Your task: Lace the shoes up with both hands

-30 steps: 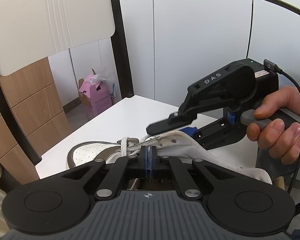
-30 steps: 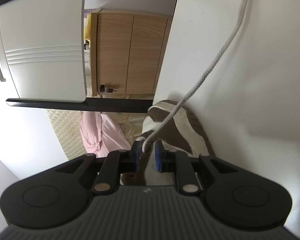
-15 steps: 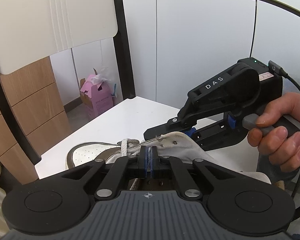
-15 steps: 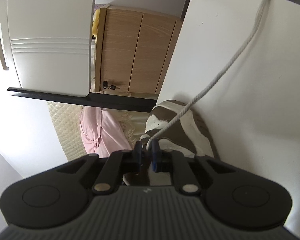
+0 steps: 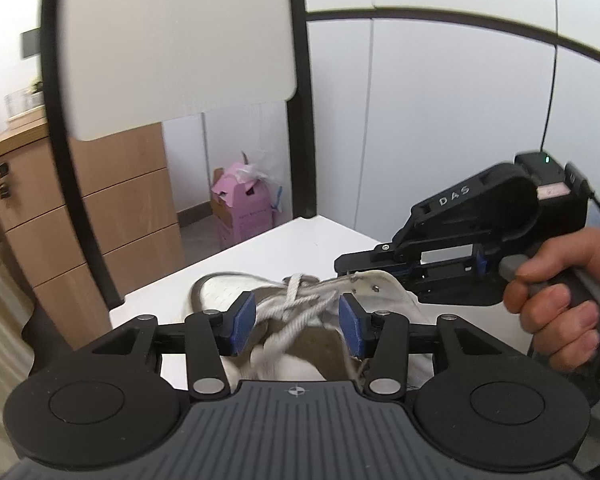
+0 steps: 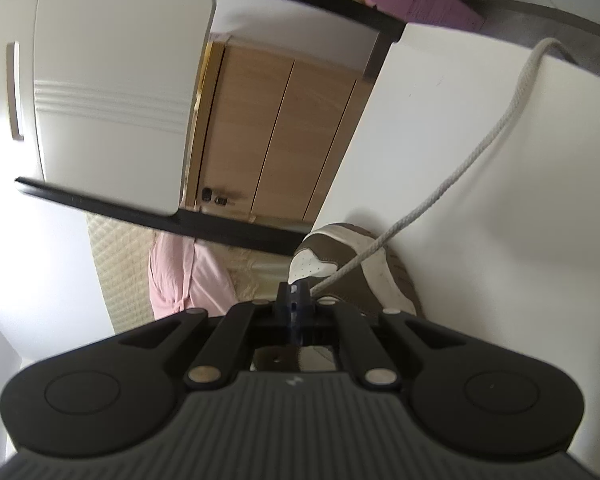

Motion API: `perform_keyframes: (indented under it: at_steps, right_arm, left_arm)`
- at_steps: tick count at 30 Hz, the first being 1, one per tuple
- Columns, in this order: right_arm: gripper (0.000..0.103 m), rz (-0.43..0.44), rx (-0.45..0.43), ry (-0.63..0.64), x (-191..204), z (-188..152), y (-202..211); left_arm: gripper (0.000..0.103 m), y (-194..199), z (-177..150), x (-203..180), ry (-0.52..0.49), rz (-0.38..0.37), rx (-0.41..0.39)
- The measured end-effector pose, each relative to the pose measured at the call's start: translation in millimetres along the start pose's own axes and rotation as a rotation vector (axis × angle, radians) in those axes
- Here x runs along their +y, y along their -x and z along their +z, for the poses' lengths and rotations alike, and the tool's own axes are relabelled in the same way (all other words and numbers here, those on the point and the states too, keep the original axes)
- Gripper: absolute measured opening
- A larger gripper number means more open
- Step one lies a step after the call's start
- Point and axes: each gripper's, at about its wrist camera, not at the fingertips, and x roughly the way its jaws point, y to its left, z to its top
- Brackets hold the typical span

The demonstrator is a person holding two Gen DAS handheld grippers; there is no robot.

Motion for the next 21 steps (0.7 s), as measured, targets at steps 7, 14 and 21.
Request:
perform_keyframes:
  at_steps: [7, 14, 21]
  right_arm:
    - [0.017, 0.007, -0.021, 0.003, 1, -2, 7]
    - [0.026, -0.007, -0.01, -0.019, 2, -8, 2]
    - [0.004, -0.018, -0.021, -0.005, 7, -13, -11]
  left_arm:
    - [0.051, 21, -5, -23, 0.062, 0.057, 0.004]
    - [0.047, -1, -7, -37, 0.043, 0.14, 0.061]
    - [0.02, -12, -4, -41, 0.043, 0.216, 0.085]
